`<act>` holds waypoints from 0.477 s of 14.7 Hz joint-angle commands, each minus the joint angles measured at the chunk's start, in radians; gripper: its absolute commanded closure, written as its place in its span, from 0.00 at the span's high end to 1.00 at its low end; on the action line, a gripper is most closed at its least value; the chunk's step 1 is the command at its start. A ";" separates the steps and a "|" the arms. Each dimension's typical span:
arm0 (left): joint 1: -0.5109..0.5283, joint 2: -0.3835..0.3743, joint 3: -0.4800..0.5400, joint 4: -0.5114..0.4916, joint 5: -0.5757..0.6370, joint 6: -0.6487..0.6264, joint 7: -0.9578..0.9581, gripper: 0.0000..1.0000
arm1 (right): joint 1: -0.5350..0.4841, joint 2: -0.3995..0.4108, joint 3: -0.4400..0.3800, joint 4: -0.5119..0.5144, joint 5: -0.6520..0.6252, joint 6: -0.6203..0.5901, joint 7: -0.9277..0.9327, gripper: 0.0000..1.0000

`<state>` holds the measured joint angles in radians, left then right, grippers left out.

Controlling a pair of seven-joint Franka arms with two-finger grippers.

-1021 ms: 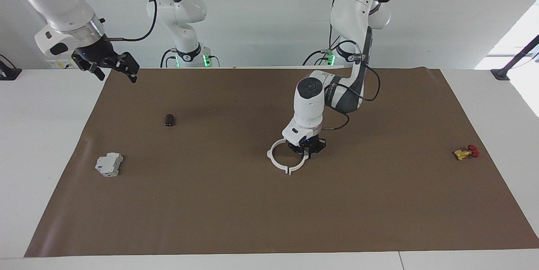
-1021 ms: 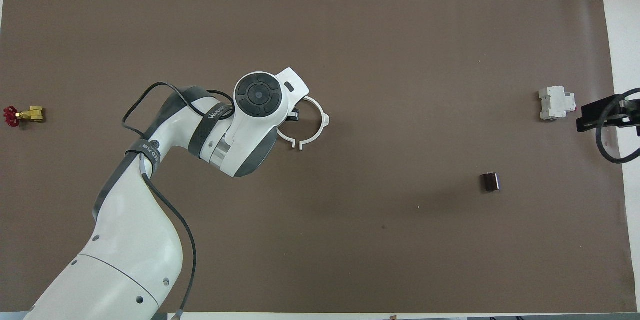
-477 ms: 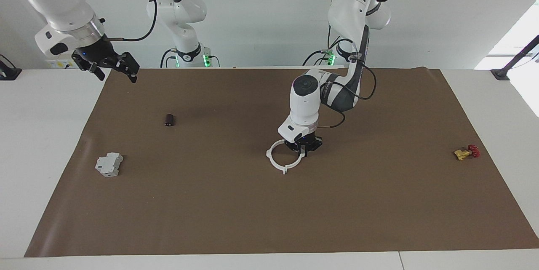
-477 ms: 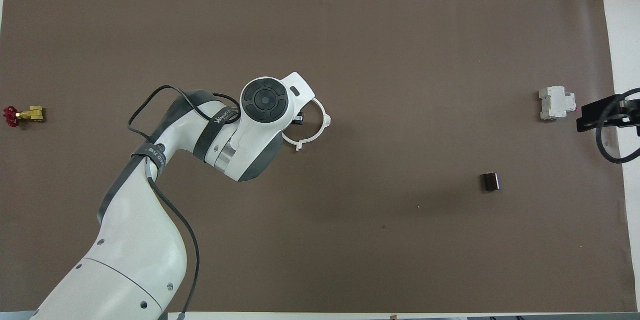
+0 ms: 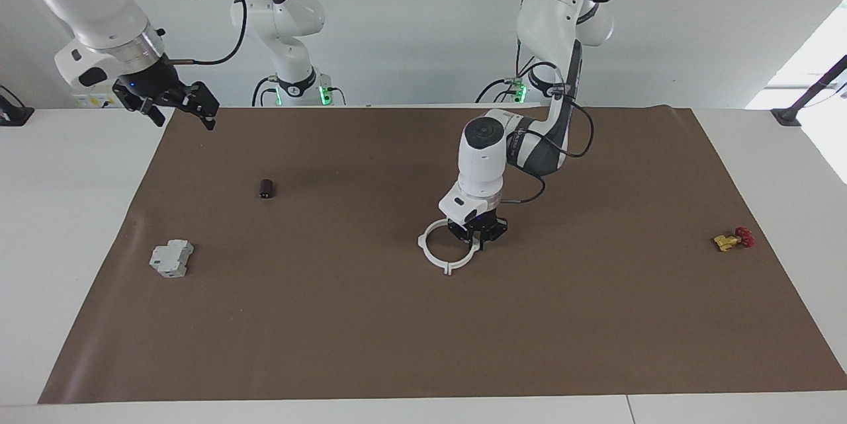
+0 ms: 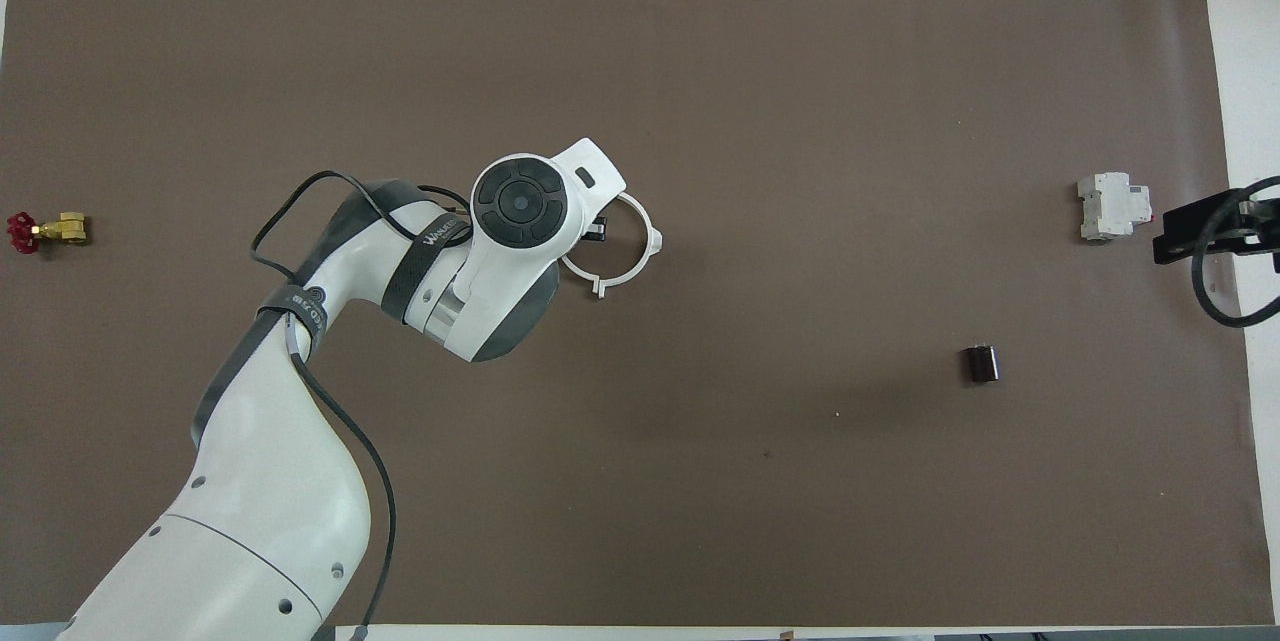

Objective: Assemble drain pipe with both arms
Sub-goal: 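Press the held half-ring down onto the other half with the left gripper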

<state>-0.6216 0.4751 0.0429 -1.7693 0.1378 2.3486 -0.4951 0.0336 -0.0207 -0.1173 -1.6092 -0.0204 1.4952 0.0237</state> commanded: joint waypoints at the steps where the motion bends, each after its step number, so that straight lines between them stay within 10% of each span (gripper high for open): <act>1: -0.004 -0.018 0.005 -0.032 0.017 0.015 -0.005 0.00 | -0.011 -0.008 0.002 -0.006 0.019 -0.009 -0.030 1.00; 7: -0.004 -0.021 0.005 -0.036 0.017 0.020 -0.005 0.17 | -0.011 -0.008 0.002 -0.008 0.019 -0.009 -0.030 1.00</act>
<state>-0.6223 0.4751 0.0422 -1.7780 0.1378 2.3488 -0.4950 0.0336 -0.0207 -0.1173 -1.6092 -0.0204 1.4952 0.0237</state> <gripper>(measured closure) 0.793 0.000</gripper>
